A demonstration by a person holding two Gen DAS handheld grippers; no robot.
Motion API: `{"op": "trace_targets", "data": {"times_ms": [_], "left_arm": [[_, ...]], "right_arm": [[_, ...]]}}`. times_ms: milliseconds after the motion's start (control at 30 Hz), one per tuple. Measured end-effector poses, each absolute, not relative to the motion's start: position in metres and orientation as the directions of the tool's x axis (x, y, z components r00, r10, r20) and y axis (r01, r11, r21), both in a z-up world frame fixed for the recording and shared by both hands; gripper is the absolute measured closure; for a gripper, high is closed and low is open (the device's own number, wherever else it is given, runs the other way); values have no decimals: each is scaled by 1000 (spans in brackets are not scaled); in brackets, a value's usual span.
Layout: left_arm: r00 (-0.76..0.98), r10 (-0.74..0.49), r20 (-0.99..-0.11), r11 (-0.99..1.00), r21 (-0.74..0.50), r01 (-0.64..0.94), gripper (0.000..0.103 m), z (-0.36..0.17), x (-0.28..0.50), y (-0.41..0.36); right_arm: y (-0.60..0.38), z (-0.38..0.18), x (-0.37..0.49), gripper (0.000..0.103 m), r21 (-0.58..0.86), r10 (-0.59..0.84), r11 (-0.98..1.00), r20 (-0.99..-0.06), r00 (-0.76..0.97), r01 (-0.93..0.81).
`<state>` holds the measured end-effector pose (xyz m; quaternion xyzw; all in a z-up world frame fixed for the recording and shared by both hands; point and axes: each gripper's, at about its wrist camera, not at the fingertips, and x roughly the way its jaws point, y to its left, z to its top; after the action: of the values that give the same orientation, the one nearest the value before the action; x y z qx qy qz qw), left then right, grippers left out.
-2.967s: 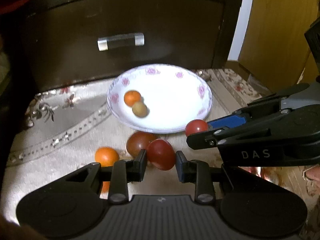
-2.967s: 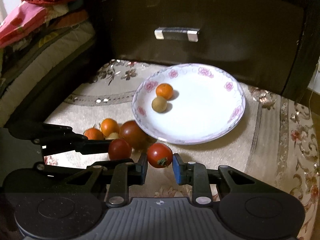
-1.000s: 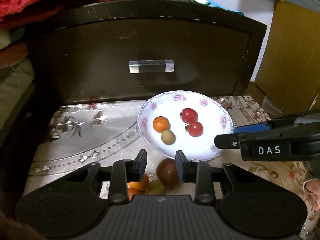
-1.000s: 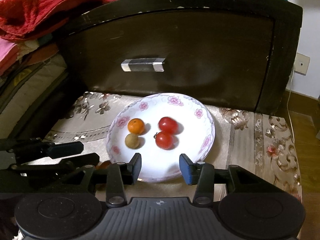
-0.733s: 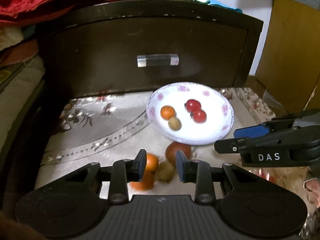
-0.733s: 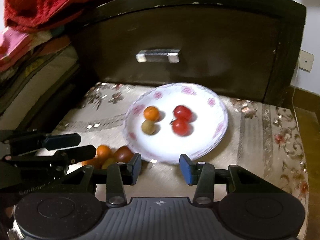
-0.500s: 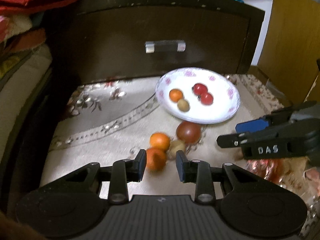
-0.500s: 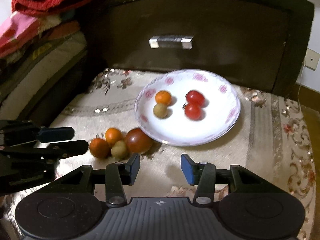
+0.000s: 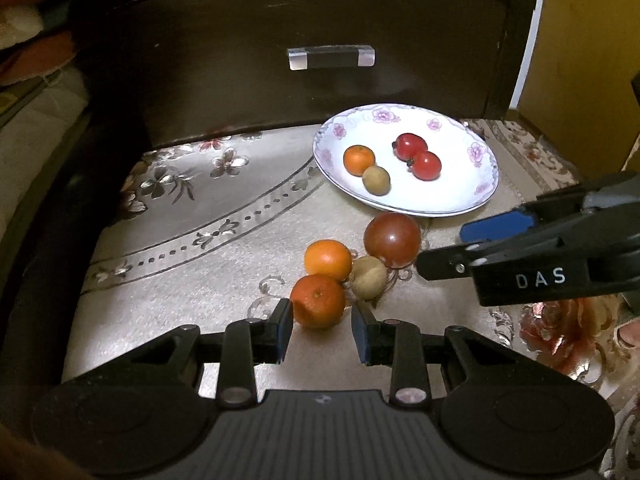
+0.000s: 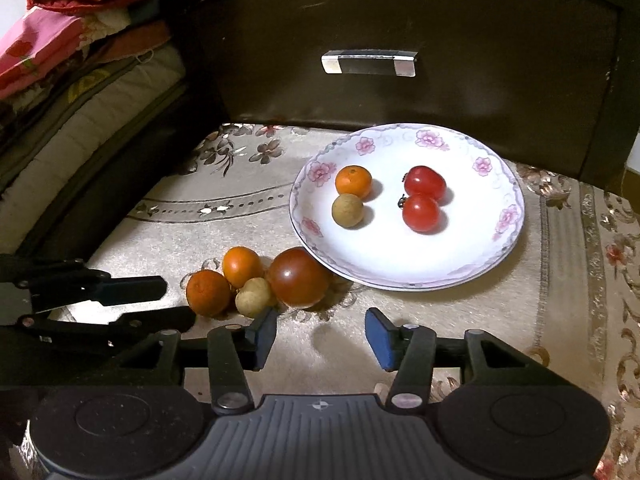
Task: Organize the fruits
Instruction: 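Withdraw both tools from the plate toward the remaining fruits, then grasp the large dark brown tomato with the right tool while the left grasps a tangerine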
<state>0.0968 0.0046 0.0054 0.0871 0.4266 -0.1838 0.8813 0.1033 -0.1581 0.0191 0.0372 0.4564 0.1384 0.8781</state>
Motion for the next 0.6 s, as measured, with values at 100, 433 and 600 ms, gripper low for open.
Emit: {"op": "trace_targets", "data": {"times_ms": [100,433,600], "left_arm": [[563,-249,-788,917,-6,398,65,4,99,4],[554,-253,-793,920,-20,390,65,-1,103,7],[550,-259,-794,921,-31,389,65,-3,103,7]], "right_arm": [[-156,17,107,56,201,290,955,-785,547,-218],[-155,5,123,55,297,344,939,-774,531,-175],[-157,0,130,55,366,376,922,-767,520,-126]]}}
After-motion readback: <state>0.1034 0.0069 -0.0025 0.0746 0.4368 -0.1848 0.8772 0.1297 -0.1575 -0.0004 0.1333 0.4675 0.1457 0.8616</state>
